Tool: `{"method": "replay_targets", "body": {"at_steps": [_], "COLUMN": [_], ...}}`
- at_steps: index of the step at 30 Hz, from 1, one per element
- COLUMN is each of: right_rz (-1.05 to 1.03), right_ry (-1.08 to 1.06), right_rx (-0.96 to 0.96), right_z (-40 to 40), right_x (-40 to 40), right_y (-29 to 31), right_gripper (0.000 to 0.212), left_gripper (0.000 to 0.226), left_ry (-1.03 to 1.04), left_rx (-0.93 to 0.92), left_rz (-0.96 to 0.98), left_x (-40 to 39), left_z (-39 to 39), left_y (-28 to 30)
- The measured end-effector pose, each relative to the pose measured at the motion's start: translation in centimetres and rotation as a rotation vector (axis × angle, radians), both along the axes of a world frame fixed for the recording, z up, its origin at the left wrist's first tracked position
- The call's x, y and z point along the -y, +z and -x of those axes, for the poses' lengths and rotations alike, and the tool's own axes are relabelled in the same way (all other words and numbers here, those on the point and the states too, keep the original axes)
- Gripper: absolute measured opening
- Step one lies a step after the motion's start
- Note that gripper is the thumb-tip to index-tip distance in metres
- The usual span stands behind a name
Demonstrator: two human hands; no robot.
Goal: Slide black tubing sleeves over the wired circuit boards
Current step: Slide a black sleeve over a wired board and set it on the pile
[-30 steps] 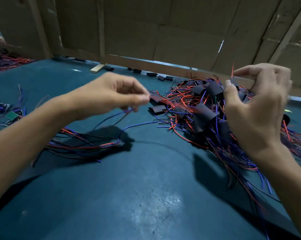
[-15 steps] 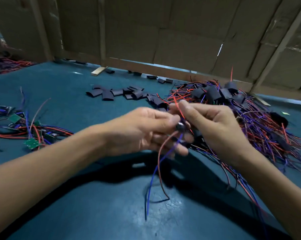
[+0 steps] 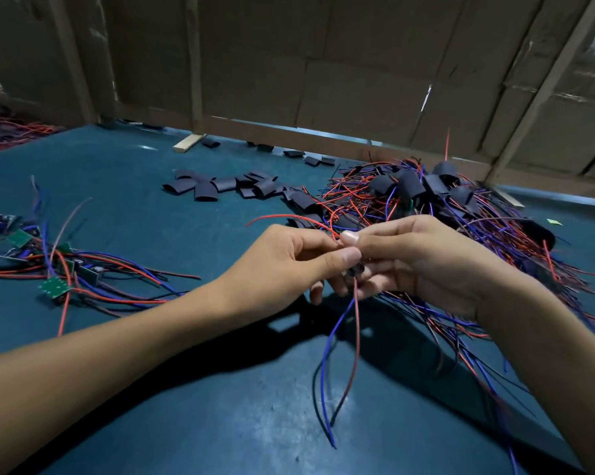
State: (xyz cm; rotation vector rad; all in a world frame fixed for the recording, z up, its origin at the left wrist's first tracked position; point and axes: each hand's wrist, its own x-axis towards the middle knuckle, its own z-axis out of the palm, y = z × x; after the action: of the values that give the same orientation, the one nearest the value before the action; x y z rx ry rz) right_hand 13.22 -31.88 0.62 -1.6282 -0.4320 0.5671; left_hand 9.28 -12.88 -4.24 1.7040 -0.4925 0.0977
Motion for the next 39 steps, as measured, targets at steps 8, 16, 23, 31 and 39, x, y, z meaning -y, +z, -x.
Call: {"method": "replay_targets", "body": {"at_steps": [8, 16, 23, 31, 39], "right_rz": [-0.103, -0.182, -0.059, -0.097, -0.295], "right_ry": [0.084, -0.017, 0.032, 0.01, -0.158], "right_rx": [-0.099, -0.336, -0.396, -0.28, -0.127], "right_z": [-0.5, -0.3, -0.7, -0.9, -1.2], "right_x": [0.3, -0.7, 0.2, 0.4, 0.0], "right_y": [0.1, -0.3, 0.1, -0.2, -0.1], "right_gripper": [0.036, 0.038, 0.02, 0.028, 0.029], "left_gripper": [0.023, 0.017, 0.047, 0.063, 0.028], "left_ry": [0.111, 0.344, 0.393, 0.377, 0.372], "left_rx": [-0.004, 0.4, 0.214, 0.218, 0.199], "left_rz": [0.063, -0.569, -0.952, -1.035, -1.234], "left_x": [-0.3, -4.1, -5.8, -5.3, -5.3], "left_z": [-0.6, -4.6, -10.3, -13.1, -13.4], "left_y": [-0.1, 1.9, 0.1, -0.2, 1.8]}}
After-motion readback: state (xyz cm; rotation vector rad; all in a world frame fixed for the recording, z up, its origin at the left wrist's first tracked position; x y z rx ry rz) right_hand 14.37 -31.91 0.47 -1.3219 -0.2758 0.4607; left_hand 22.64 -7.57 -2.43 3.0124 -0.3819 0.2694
